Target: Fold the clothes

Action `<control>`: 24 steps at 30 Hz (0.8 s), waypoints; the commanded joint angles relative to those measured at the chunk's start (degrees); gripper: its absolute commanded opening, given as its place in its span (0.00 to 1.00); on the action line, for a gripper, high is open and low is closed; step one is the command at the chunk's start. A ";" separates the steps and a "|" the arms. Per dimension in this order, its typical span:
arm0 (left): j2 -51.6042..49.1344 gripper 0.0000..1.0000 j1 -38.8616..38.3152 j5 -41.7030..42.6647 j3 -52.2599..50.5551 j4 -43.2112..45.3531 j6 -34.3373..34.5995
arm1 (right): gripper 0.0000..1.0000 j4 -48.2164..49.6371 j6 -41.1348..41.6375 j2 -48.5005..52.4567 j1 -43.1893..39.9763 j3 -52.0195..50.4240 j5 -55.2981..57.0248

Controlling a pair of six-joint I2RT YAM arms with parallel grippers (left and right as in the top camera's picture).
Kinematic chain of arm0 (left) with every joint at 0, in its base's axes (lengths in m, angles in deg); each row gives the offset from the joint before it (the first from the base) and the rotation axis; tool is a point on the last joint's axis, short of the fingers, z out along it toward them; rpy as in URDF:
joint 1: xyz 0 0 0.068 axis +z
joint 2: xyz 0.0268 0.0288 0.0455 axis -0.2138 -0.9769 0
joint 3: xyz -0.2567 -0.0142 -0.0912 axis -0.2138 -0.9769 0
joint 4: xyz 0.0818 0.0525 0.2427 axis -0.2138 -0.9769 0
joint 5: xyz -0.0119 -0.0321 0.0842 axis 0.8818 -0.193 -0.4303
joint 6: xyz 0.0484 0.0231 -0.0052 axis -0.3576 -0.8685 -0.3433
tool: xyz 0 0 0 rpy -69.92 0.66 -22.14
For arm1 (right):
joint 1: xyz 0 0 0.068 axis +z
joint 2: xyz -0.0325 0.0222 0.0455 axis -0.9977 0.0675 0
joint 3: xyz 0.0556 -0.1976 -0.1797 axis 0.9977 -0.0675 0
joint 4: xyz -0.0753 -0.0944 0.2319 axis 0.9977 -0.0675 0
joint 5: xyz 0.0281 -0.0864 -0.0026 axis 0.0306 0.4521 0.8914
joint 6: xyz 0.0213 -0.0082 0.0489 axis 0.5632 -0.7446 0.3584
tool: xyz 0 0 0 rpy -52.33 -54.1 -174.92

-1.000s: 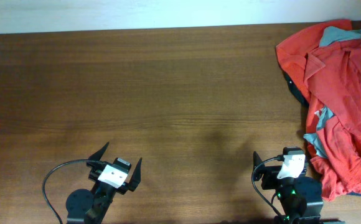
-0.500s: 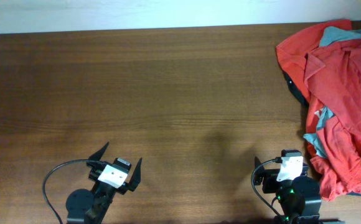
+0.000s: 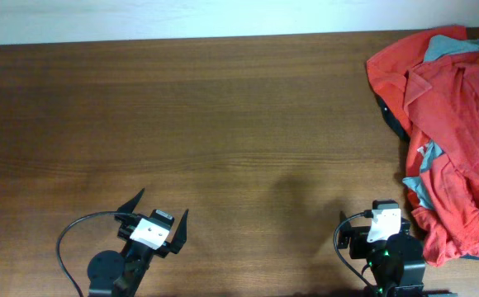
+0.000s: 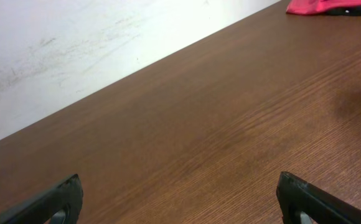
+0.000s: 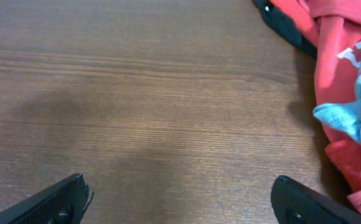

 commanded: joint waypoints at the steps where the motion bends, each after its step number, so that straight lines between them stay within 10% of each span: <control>1: 0.42 0.99 0.17 0.66 -0.50 0.26 -0.48 | 0.98 0.76 -0.42 -0.37 -0.15 -0.33 0.39; 24: 0.42 1.00 0.20 -0.85 -0.04 3.63 7.63 | 0.98 11.04 4.11 -0.37 -0.15 2.05 0.22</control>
